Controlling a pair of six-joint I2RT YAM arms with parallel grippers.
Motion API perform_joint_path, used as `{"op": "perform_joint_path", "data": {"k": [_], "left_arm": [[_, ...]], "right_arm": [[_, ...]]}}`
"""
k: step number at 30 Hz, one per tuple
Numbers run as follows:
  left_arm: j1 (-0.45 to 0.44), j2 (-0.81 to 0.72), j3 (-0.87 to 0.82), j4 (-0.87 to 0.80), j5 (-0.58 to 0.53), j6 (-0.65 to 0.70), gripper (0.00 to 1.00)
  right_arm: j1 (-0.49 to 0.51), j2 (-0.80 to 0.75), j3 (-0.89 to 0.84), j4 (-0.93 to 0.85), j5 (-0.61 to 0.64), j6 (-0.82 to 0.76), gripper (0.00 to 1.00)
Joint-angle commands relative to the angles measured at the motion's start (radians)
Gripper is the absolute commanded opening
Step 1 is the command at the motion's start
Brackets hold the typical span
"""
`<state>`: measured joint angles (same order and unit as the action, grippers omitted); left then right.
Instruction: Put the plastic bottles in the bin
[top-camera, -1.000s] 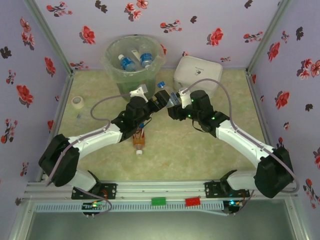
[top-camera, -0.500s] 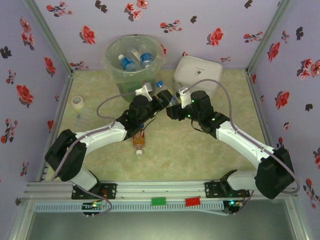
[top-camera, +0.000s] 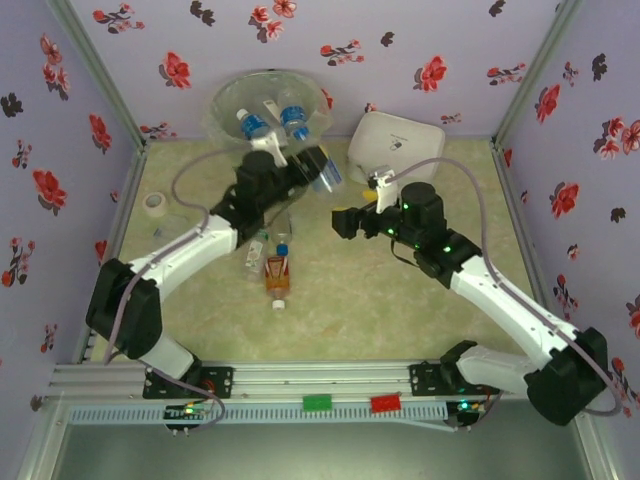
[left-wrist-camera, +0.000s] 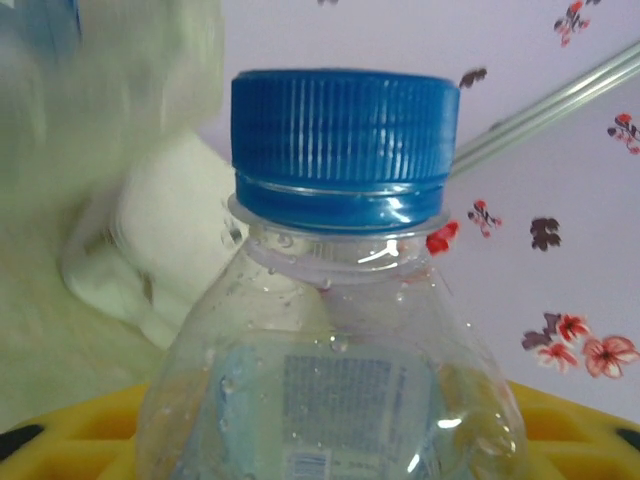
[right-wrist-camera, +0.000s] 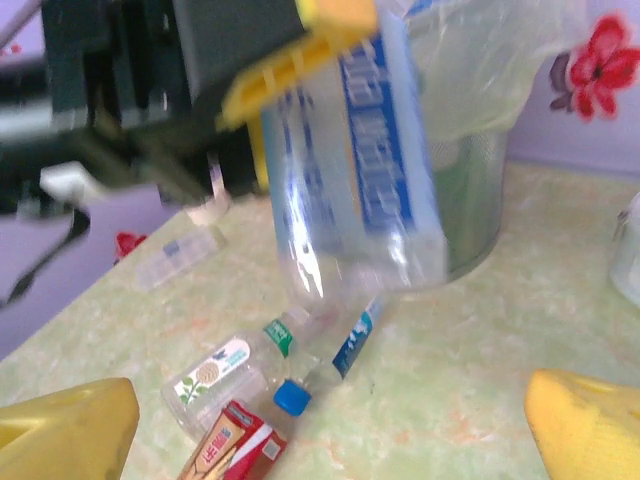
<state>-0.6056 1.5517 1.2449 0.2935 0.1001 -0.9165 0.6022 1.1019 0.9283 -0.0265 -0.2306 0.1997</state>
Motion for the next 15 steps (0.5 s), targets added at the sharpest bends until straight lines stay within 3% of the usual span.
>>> {"op": "perform_joint_path", "data": {"k": [1,9,15], "left_arm": [[0.072,-0.009,0.218,-0.208,0.125,0.179,0.43],[0.231,0.119,0.612,-0.477,0.194,0.352,0.43],[0.344,0.236,0.773,-0.574,0.260,0.390,0.42]], "right_arm": [[-0.002,-0.051,0.014,-0.018,0.080,0.033,1.00],[-0.006,-0.105,-0.046,-0.030,0.211,0.063,1.00],[-0.014,-0.079,-0.014,-0.124,0.224,0.052,1.00]]}}
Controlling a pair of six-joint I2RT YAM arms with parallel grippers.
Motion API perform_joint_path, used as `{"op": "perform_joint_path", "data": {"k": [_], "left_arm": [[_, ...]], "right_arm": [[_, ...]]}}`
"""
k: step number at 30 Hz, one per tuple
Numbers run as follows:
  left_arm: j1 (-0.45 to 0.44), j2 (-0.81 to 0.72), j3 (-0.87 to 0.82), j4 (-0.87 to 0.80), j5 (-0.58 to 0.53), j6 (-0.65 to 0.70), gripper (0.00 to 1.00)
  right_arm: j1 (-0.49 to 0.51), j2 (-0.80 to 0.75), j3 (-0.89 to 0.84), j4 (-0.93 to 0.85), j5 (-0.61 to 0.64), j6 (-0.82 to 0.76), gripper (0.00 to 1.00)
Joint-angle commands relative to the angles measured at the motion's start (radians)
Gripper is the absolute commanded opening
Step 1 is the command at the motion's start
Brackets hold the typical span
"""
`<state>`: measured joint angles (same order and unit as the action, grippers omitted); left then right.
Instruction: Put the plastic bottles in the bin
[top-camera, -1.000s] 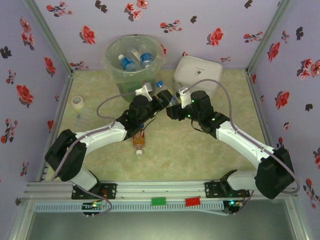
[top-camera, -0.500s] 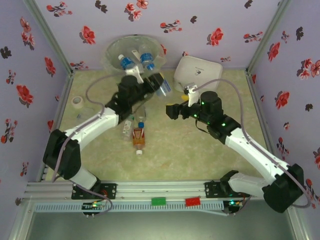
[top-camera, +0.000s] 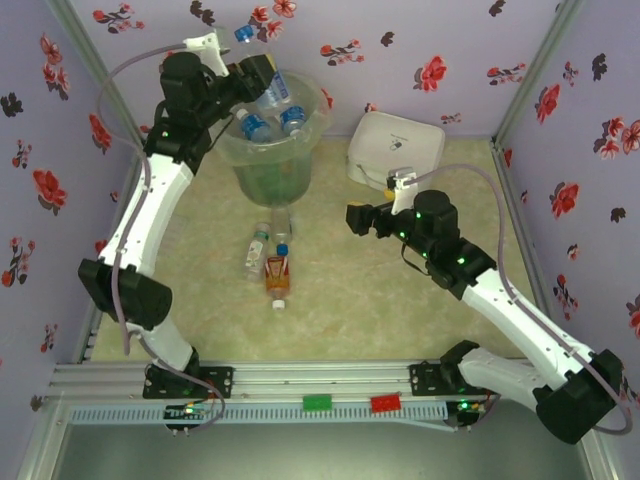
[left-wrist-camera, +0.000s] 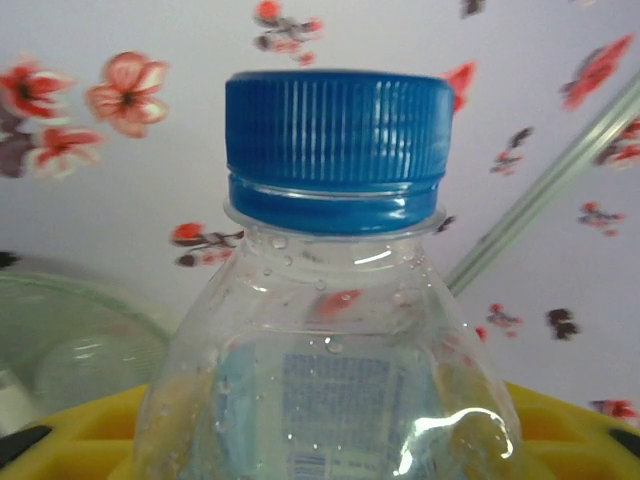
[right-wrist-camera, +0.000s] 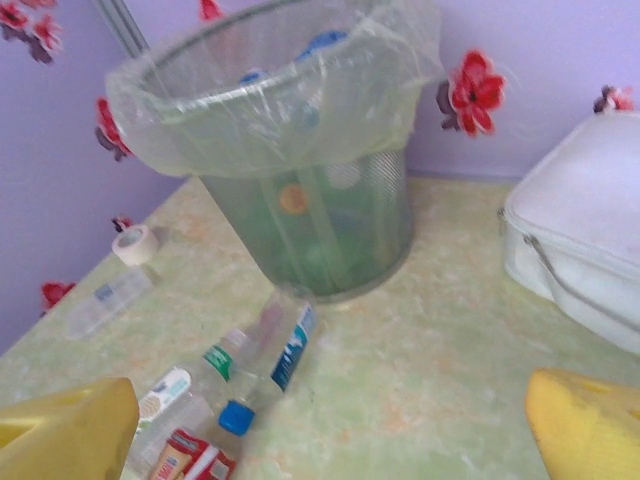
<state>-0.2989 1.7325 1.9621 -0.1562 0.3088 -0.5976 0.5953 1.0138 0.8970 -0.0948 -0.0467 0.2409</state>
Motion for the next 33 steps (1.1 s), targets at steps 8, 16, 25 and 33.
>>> {"op": "perform_joint_path", "data": {"k": [8,16,25,33], "left_arm": [[0.096,0.239,0.228,-0.305,0.067,0.117,0.43],[0.099,0.380,0.407,-0.446,0.136,0.078,0.97],[0.098,0.110,0.200,-0.325,0.069,0.137,1.00],[0.099,-0.300,-0.366,-0.090,-0.022,0.130,1.00]], "right_arm": [[-0.012,0.022,0.021,-0.064,0.057,0.029,1.00],[-0.012,0.018,0.020,-0.074,0.059,0.031,1.00],[-0.012,0.058,0.013,-0.021,0.097,0.074,1.00],[-0.014,0.134,0.022,0.025,0.102,0.113,1.00]]}}
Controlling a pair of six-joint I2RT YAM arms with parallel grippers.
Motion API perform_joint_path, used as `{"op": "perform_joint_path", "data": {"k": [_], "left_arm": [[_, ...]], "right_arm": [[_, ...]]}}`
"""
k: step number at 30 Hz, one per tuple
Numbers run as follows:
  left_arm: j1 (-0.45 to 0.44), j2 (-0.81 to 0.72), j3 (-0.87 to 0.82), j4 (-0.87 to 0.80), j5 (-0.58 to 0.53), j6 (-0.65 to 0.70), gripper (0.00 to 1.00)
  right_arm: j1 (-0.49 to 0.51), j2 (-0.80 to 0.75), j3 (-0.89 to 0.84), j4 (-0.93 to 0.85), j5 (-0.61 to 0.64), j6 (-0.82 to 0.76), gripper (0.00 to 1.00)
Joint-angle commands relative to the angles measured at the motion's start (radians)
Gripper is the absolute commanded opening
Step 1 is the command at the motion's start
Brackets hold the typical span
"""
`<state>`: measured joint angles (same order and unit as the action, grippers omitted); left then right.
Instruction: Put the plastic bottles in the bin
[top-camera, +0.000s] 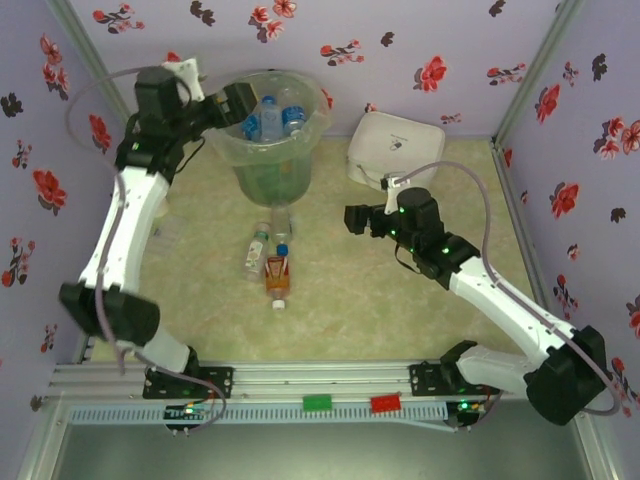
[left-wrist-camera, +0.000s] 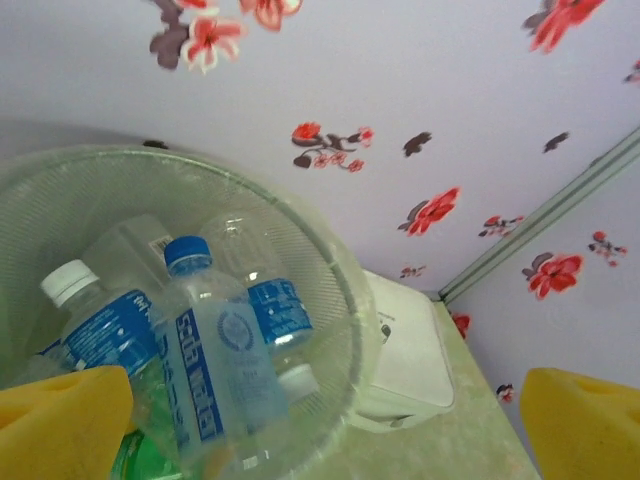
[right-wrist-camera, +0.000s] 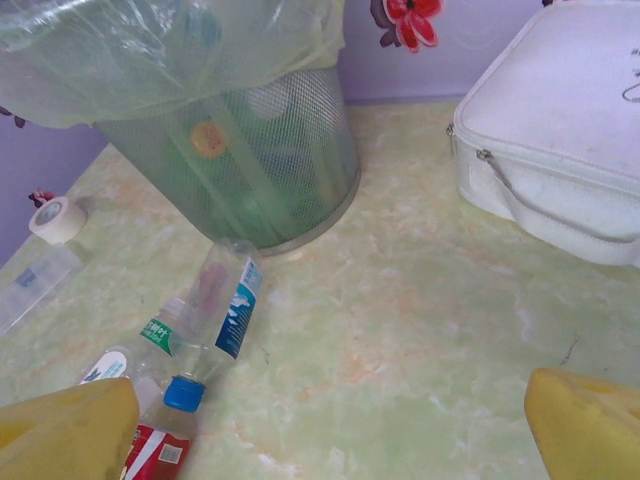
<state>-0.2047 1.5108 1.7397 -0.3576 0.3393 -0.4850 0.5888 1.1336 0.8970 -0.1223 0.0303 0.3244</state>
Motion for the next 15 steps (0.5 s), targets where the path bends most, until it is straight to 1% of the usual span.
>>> {"op": "perform_joint_path", "data": {"k": [1,4,9,12,15], "left_arm": [[0.004,-0.125,-0.221,0.137,-0.063,0.005,1.00],[0.003,-0.245,-0.446,0.180,-0.074,-0.040,1.00],[-0.013,-0.393,-0.766,0.228,-0.085,-0.124,1.00],[-0.039,-0.454,-0.909,0.213,-0.132,-0.142,1.00],[-0.069,-0.472,-0.983,0.151,-0.198,-0.111,1.00]], "right_arm": [[-0.007,0.024,0.022,0.057,0.023,0.031,1.00],[-0.008,0.057,0.022,0.066,0.013,0.042,0.99],[-0.009,0.108,0.023,0.067,0.007,0.073,1.00],[-0.009,0.120,0.007,0.092,0.005,0.093,1.00],[-0.009,0.126,-0.021,0.136,-0.006,0.126,1.00]]}}
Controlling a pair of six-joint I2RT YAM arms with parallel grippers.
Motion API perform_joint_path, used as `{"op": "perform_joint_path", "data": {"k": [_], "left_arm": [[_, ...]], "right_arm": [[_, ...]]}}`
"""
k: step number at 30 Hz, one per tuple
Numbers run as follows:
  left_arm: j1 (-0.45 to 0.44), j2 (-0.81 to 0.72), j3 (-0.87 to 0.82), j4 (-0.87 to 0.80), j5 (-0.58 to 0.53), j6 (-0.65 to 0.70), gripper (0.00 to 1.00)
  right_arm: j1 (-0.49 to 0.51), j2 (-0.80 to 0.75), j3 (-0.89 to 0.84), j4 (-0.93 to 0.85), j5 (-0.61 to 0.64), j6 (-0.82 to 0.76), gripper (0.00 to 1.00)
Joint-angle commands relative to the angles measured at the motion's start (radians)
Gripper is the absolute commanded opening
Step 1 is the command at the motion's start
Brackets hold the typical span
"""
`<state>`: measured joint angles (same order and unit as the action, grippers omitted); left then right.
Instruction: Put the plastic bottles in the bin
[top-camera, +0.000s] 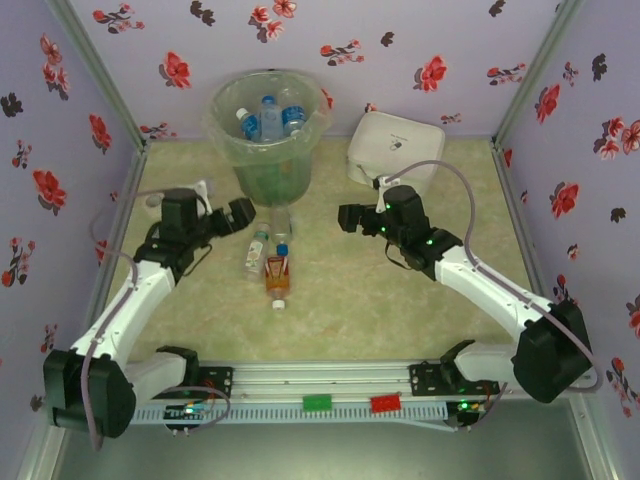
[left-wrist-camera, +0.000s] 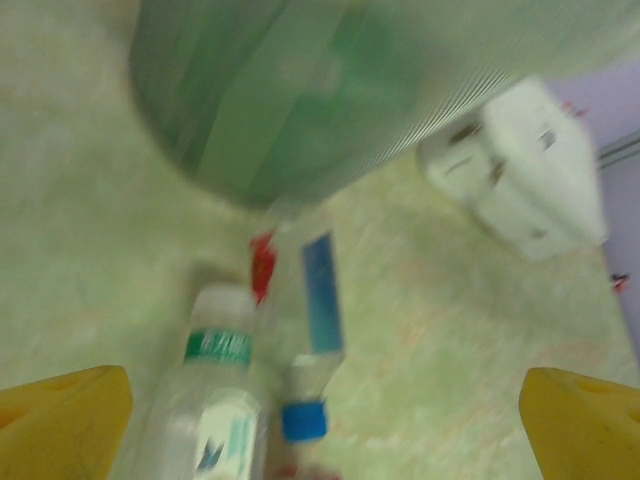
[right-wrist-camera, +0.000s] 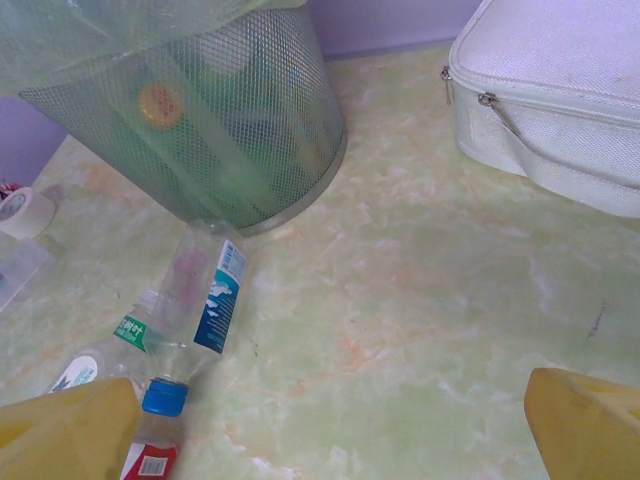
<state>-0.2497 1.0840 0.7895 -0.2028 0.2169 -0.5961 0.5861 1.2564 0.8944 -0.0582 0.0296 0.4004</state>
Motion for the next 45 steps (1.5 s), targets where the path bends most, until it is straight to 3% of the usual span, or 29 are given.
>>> {"op": "perform_joint_path", "data": {"k": [1,5,15,24,45], "left_arm": [[-0.033,-0.040,-0.040,-0.034,-0.097,0.017,1.00],[-0.070,0.011,-0.031,-0.127,-0.159,0.091,0.97],[-0.190,0.228,0.012,-0.134,-0.226,0.108,0.90],[-0.195,0.330,0.027,-0.121,-0.277,0.100,0.76],[-0.198,0.382,0.026,-0.169,-0.382,0.105,0.71]], "right_arm": [[-0.006,0.006,-0.024,0.079,-0.005,0.063,0.99],[-0.006,0.023,-0.028,0.073,-0.017,0.086,0.99],[-0.006,0.043,-0.046,0.097,-0.059,0.143,1.00],[-0.006,0.013,-0.083,0.089,-0.055,0.141,1.00],[-0.014,-0.051,-0.115,0.060,-0.003,0.108,1.00]]}}
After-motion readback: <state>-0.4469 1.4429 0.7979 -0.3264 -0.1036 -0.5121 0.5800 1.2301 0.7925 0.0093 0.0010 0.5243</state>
